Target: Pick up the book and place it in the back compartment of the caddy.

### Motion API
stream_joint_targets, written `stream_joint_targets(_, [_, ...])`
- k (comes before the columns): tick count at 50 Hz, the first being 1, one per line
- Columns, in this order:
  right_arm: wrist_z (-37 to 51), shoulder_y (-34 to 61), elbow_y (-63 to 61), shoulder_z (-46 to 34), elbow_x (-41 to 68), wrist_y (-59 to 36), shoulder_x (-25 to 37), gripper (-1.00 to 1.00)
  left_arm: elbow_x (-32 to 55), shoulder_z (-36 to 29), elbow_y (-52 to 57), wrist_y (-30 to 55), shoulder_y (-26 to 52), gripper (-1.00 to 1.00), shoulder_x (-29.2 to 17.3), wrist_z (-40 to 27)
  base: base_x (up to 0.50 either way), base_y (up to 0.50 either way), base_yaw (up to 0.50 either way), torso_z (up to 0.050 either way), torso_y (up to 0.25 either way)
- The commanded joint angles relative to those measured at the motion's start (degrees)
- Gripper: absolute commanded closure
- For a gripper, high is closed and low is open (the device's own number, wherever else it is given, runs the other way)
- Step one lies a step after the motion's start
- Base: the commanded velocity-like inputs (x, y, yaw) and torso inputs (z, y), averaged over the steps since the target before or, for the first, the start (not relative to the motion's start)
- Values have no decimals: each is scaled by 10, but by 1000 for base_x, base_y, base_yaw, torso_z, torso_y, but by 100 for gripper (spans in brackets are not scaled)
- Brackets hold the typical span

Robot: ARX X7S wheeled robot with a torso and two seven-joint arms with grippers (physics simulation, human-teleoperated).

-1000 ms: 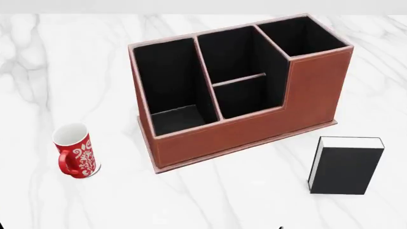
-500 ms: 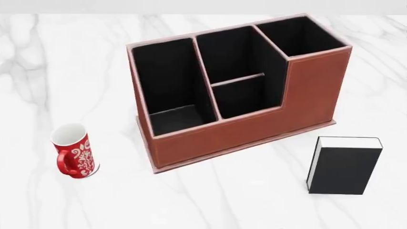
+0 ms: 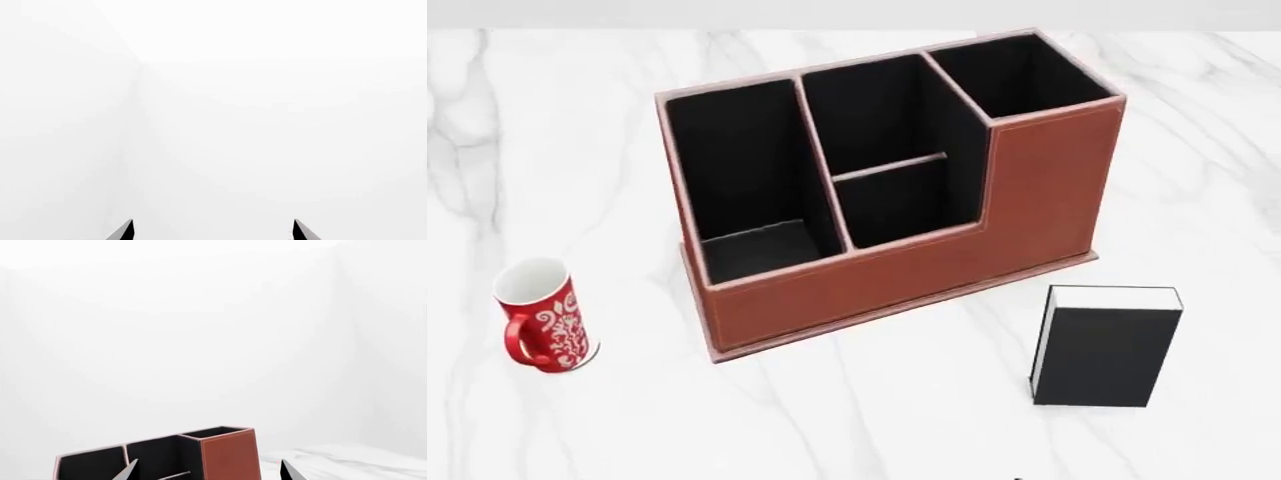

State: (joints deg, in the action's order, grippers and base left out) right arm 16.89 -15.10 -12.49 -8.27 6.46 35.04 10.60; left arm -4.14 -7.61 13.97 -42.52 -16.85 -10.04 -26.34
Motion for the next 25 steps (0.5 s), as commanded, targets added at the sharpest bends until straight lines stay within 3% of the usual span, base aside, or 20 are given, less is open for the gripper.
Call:
stream_joint_targets(1, [4, 2, 3, -3, 0, 0, 3, -100, 0, -3, 0, 1, 1, -100, -4, -6, 0, -125, 0, 0, 0])
stream_joint_targets(25, [14, 6, 5, -8, 2, -1, 10, -100, 0, -8, 3, 3, 1, -100, -12, -17, 0, -125, 0, 0, 0])
